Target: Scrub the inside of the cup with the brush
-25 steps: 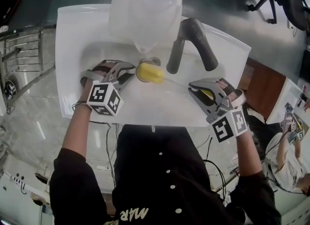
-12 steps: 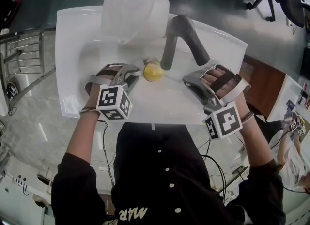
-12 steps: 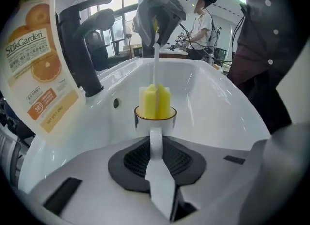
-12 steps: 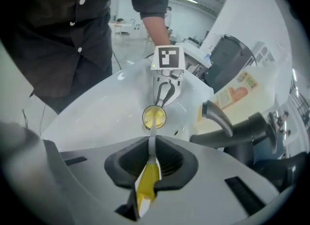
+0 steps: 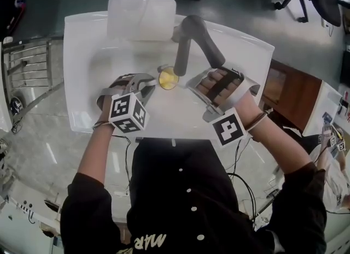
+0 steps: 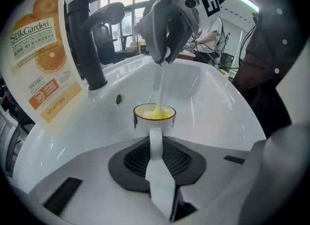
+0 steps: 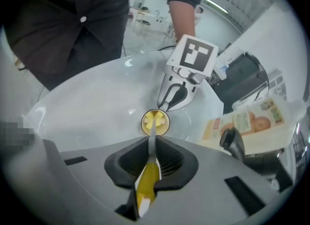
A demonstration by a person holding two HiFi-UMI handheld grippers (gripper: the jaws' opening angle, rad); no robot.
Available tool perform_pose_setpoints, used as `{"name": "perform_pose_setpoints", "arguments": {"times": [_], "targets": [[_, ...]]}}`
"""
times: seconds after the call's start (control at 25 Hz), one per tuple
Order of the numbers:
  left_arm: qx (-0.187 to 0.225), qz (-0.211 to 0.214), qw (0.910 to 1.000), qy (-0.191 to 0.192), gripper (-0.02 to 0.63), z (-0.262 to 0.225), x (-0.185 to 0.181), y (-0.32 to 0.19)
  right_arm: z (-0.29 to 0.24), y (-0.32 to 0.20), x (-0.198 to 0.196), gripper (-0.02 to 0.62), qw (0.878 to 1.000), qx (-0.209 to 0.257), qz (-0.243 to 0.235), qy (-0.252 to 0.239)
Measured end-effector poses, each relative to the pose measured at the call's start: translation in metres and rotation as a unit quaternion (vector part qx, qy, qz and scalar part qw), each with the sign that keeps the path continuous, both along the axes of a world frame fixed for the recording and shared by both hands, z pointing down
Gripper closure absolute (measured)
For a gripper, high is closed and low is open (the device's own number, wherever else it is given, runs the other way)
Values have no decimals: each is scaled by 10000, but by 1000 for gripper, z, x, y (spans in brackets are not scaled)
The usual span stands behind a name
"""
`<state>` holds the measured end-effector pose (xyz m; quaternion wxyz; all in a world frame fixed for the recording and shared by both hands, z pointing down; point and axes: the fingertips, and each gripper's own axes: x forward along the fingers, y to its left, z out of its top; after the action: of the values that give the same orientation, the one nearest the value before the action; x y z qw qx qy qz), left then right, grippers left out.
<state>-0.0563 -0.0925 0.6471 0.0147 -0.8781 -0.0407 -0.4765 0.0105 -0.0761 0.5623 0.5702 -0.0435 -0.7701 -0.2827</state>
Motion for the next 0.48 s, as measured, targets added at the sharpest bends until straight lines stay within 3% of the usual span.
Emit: {"name": "perform_pose_setpoints", "arguments": {"times": [0.08, 0.12, 0.16, 0.2, 0.24, 0.32, 0.4, 0.44, 0.48], "targets": [[14, -64, 10000, 10, 522, 0, 0, 1, 5, 0, 4, 545, 9953, -553, 761, -230], [42, -79, 10000, 17, 522, 0, -1, 1, 7, -2, 7, 545, 9868, -880, 1292, -416], [82, -83, 9999, 17, 522, -1, -1, 1, 8, -4, 9, 545, 9717, -1259, 1897, -630], [127, -83, 9999, 15, 522, -1, -1, 2, 10, -5, 12, 545, 9478, -1698, 2559, -856], [172, -83, 9998, 14, 522, -1, -2, 2, 11, -5, 14, 545, 9142, -2173, 3243, -1086], [241, -101, 9997, 18, 522, -1, -3, 3, 14, -3, 18, 545, 8246, -3091, 4485, -1530], [310, -113, 9995, 24, 522, 0, -4, 4, 18, 0, 21, 545, 7224, -3823, 5433, -1918], [349, -107, 9993, 26, 522, 0, -4, 5, 19, 1, 23, 545, 6659, -4137, 5844, -2094], [386, -95, 9992, 26, 522, 1, -3, 6, 20, 3, 25, 543, 6006, -4440, 6249, -2273]]}}
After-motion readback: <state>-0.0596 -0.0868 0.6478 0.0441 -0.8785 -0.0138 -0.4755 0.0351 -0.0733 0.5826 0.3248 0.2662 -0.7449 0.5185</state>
